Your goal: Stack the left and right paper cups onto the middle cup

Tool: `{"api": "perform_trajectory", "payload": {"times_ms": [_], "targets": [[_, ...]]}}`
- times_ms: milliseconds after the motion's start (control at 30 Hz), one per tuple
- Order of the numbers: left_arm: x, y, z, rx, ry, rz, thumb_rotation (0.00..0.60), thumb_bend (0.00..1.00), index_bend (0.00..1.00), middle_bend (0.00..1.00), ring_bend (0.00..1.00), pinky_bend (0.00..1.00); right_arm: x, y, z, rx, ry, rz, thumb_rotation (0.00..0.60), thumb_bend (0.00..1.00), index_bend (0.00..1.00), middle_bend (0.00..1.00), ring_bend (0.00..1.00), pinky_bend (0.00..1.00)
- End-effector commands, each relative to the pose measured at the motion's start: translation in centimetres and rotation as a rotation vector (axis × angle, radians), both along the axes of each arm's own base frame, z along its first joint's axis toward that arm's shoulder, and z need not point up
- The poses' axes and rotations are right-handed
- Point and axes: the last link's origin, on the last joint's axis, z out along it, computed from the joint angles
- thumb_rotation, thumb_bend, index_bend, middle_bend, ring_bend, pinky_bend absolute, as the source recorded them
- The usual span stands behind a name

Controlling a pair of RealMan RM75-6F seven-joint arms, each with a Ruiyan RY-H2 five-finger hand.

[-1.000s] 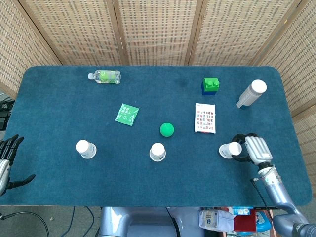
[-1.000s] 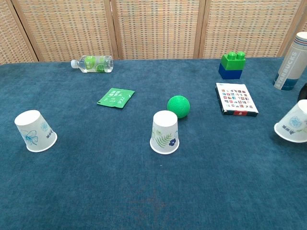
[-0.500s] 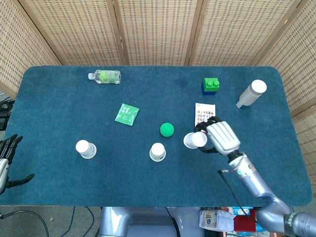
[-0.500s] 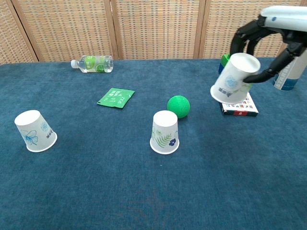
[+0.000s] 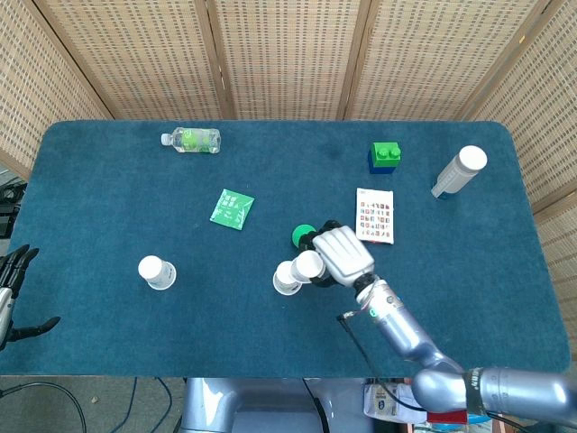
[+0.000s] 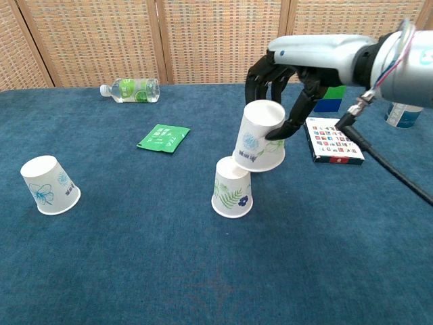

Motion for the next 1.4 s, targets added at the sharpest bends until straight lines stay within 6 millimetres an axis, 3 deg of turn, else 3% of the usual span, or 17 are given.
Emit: {"api": "perform_trajectory", "payload": {"times_ms": [33,633,700,767,833,867,1233,1400], "targets": [[0.0,0.0,0.0,-0.001,0.001,0.001,0.6,0.11,0.0,0.0,0.0,0.0,1.3,0.2,-1.5,0.025,0.005,-0.006,0.6,0.45,0.53,0.57,0.46,0.3],[-0.1,0.2,-0.2,-0.008,0.0,0.006,0.6,0.12,0.0,0.0,0.0,0.0,1.8,0.0,-2.8,0.01,0.012,-0.032,0.6,0.45,0.52,0.53,0.46,0.3],[-0.1,0.2,-0.2,-0.006,0.002,0.006,0.6,0.12,0.0,0.0,0.0,0.0,1.9,0.0,-2.9,0.018,0.005,-0.034,0.6,0.4,0.44,0.43,0.41,0.29],[-0.1,0.2,-0.2,-0.007,0.001,0.007,0.6,0.12,0.0,0.0,0.0,0.0,1.8,0.2,-2.9,0.034,0.002,-0.034,0.6,0.19,0.22,0.18,0.21,0.2],[-0.1,0.2,-0.2,-0.007,0.002,0.007,0.6,0.12,0.0,0.0,0.0,0.0,1.7,0.3,-3.0,0.055,0.007,-0.033,0.6,0.05,0.07,0.03,0.05,0.08],[-0.1,0.2,-0.2,-0.007,0.002,0.007,0.6,0.12,0.0,0.0,0.0,0.0,1.7,0.3,-2.9,0.059,0.014,-0.027,0.6,0.01,0.02,0.0,0.01,0.04],[-0.1,0.2,-0.3,-0.011,0.006,0.007,0.6,0.12,0.0,0.0,0.0,0.0,1.1,0.3,-1.5,0.03,-0.026,-0.012,0.6,0.0,0.0,0.0,0.0,0.0],[-0.2,0.2,-0.3,-0.014,0.001,0.01,0.6,0.11,0.0,0.0,0.0,0.0,-1.6,1.1,0.5,-0.014,-0.006,-0.011,0.6,0.0,0.0,0.0,0.0,0.0]]}}
